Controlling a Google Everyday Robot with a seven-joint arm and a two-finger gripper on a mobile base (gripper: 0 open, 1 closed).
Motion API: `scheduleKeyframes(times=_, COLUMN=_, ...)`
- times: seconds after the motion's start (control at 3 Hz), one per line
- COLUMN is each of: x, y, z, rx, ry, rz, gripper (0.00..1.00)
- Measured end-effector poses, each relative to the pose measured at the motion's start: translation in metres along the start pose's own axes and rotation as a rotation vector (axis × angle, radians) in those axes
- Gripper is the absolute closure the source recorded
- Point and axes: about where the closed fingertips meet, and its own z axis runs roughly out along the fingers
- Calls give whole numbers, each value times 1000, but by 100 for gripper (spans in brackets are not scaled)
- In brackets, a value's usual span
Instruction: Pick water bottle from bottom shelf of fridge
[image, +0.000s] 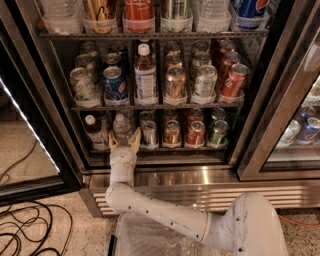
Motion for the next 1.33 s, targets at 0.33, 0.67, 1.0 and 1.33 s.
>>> scheduleKeyframes(times=0.33, x=5, y=0, z=13, rx=-2, ry=3, rz=-2, gripper=38)
scheduleKeyframes(times=0.67, x=7, y=-4, z=17, rx=-23, ry=-1, rz=-15, gripper=57)
scheduleKeyframes(times=1.0, x=-3, y=-13, z=3, rx=-58, ry=-13, rz=-15, gripper=80)
scheduleKeyframes(times=1.33, x=-14, y=-21, z=-3, rx=-60, ry=-27, rz=-21, gripper=100)
